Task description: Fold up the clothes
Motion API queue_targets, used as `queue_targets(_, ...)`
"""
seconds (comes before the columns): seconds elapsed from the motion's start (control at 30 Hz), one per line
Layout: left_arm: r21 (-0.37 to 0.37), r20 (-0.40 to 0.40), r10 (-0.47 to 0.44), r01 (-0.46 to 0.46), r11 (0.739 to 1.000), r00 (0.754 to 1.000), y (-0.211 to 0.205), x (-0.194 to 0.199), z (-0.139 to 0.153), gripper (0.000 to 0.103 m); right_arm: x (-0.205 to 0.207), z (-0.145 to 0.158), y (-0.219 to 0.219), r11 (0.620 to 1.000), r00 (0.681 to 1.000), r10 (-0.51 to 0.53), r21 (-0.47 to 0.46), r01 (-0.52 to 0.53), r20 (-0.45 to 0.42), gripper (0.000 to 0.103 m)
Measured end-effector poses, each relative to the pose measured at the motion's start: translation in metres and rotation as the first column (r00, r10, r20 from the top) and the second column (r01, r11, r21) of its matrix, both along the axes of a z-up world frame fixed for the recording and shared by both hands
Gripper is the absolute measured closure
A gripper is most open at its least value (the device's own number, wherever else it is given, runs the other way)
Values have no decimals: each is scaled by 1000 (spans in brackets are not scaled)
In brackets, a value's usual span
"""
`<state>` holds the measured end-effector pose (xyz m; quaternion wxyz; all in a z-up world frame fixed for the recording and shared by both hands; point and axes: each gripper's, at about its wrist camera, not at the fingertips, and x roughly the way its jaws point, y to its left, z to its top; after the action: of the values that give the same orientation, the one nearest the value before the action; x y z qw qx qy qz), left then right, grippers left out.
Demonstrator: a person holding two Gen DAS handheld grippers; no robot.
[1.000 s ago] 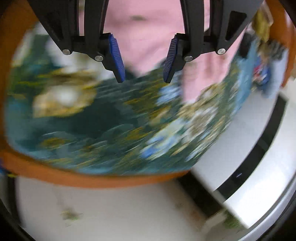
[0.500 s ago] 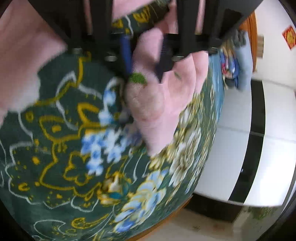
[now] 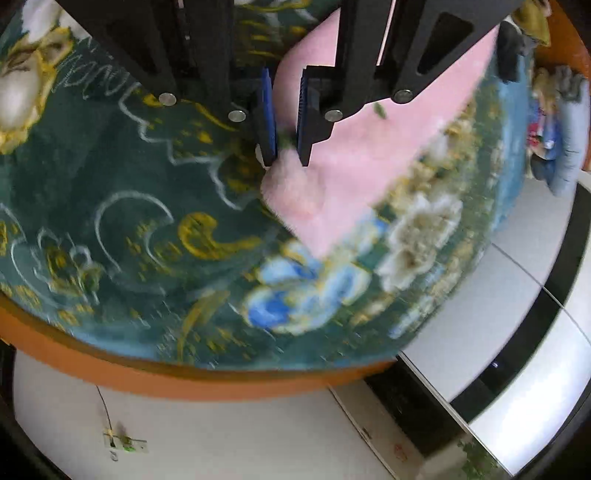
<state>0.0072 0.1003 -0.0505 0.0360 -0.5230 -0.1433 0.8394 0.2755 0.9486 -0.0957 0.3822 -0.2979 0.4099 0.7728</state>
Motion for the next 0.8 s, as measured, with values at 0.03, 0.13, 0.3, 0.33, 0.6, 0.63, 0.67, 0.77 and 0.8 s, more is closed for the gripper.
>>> queue_targets(0.03,0,-5,5,-5,1000,1000,-2,2,2,69,5,-1,0,1000,1000,-6,-2,6,-10,84)
queue_targets(0.13,23,-6,27,-27,999,1000,-12,5,4,69,18,11,-3,999,999,-30,15,31,-32,58)
queue_targets(0.3,78,-4,52,-52,996,999,-30,13,4,69,21,54,-22,996,997,1,94,6,-74,45)
queue_targets(0.33,91,-4,59,-59,994,998,-34,15,3,69,23,63,-31,994,997,22,106,-14,-77,42)
queue_targets(0.6,181,59,132,-141,973,989,-77,41,-22,68,20,70,-95,977,978,203,76,-200,-38,36)
queue_targets(0.63,194,71,137,-148,970,988,-81,45,-27,68,20,68,-103,974,975,221,66,-219,-33,36)
queue_targets(0.67,208,83,137,-152,966,987,-84,48,-32,67,22,65,-111,971,972,234,55,-233,-27,36)
queue_targets(0.77,254,115,122,-148,956,986,-87,54,-46,60,29,55,-125,966,965,259,28,-258,-36,35)
queue_targets(0.8,280,122,116,-147,949,986,-87,55,-50,60,33,53,-129,965,964,264,21,-263,-45,34)
